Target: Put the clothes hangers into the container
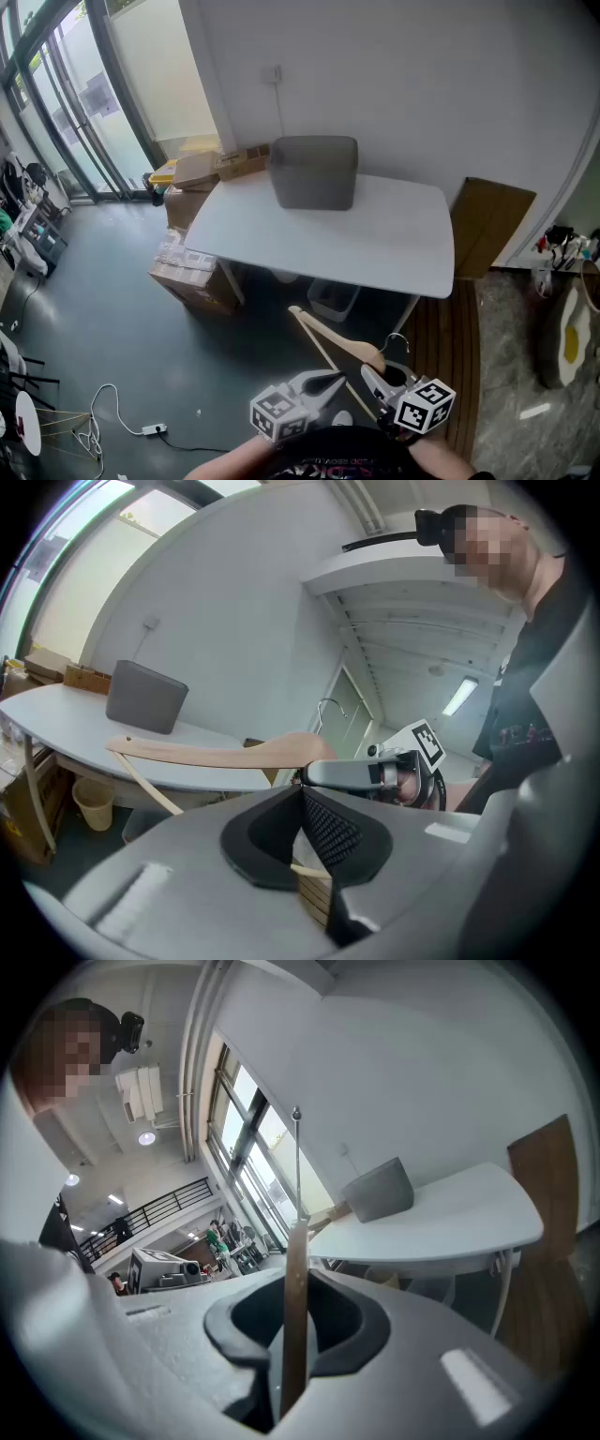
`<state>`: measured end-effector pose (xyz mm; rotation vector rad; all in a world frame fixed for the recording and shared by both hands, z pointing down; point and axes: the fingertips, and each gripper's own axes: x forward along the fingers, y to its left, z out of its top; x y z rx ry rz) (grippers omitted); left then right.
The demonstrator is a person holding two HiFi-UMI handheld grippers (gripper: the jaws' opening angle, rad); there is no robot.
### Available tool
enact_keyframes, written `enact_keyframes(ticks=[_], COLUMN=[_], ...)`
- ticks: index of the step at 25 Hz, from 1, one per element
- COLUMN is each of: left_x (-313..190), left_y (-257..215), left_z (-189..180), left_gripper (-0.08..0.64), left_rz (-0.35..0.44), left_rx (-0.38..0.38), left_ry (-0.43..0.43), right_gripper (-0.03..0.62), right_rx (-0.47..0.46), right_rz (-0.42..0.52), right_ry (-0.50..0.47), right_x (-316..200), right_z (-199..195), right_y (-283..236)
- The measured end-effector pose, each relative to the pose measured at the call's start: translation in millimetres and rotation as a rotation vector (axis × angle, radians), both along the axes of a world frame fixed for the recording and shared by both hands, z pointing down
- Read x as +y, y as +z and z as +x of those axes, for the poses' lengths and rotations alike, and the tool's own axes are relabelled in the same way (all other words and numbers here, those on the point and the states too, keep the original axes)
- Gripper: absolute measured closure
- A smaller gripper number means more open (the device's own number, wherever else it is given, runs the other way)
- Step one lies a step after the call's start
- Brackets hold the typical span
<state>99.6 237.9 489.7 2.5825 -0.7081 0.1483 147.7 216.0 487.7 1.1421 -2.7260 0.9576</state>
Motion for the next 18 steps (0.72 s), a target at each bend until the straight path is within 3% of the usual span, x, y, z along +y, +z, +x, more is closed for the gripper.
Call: enact_keyframes(ticks=[18], left_x=[-8.8], left_y=[1.1], left_z=[-2.3], left_gripper=[0.554], left_rz=[-0.003], left_rx=[0.009], left_ry=[-0.018], right_gripper=[0.535], right_rx=[-0.015], right_rz=[-0.015], right_ry=[-0.012], right_x=[-8.1], right_z=[-3.0], right_y=[3.8])
